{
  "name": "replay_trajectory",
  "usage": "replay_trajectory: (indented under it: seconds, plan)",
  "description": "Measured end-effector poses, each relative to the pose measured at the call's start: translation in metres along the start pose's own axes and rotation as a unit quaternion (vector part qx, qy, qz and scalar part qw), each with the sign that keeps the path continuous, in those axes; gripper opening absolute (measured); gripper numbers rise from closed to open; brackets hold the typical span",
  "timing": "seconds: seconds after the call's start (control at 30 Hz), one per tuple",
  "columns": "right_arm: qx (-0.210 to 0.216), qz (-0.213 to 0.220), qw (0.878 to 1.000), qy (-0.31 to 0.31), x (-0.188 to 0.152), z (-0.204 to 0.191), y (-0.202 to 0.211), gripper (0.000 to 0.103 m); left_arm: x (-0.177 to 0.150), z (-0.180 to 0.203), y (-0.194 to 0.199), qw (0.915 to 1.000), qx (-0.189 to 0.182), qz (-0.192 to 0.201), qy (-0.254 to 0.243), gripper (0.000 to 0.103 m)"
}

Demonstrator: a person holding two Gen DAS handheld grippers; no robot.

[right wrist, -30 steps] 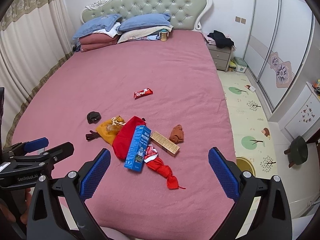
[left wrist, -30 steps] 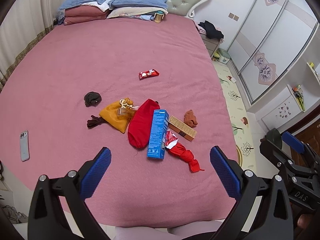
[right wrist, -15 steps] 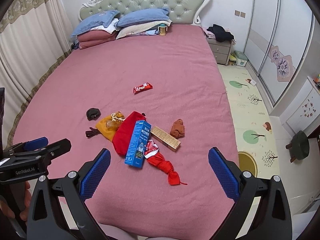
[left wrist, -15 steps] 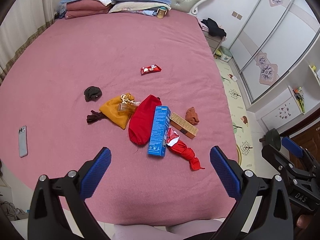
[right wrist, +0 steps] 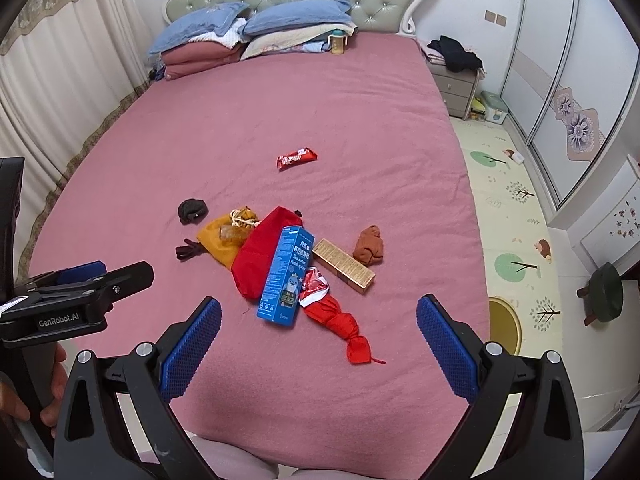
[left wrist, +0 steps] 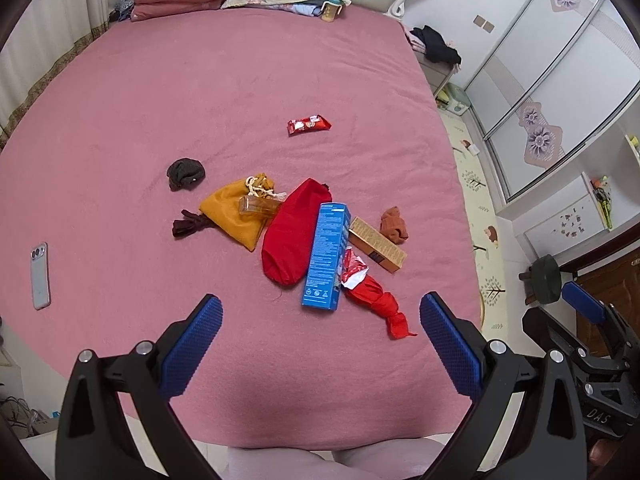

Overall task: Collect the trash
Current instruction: 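Move both tools toward the pile of items on the bed, then grasp the blue nasal spray box with the right tool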

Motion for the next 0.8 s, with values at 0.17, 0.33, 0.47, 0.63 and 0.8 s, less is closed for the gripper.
replay_trajectory:
  seconds: [0.17, 0.33, 0.47, 0.63, 0.8]
  plan:
    - [0.004, -0.018, 1.000, -0.004, 0.006, -0.005, -0.018, 0.094, 0.007, -0.007, -0.017, 0.9999, 0.004, -0.015, -0.006, 0.099]
    - [0.006, -0.039, 0.999, -0.006, 0.008, -0.008, -0.045, 0.092, 0.016, -0.016, -0.040, 0.9994, 0.005, -0.035, -0.008, 0.099]
    - [0.010, -0.057, 0.998, -0.018, 0.010, -0.007, -0.069, 0.092, 0.024, -0.025, -0.063, 0.9988, 0.007, -0.047, -0.013, 0.099]
    - [0.015, -0.076, 0.997, -0.027, 0.010, -0.008, -0.100, 0.092, 0.030, -0.028, -0.096, 0.9961, -0.025, -0.073, -0.042, 0.099]
    - [0.018, -0.095, 0.994, -0.043, 0.010, -0.005, -0.139, 0.088, 0.033, -0.034, -0.134, 0.9933, -0.046, -0.087, -0.062, 0.099]
Point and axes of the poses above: each gripper's, at about its wrist camera, not at the fingertips, and y roughly against the way its jaws point, z to its right, x to its top, the point moved 1 cm from there along -y, roughly the way its jaws point, and after that the axes turned 13 degrees about x, right-handed, at the moved point
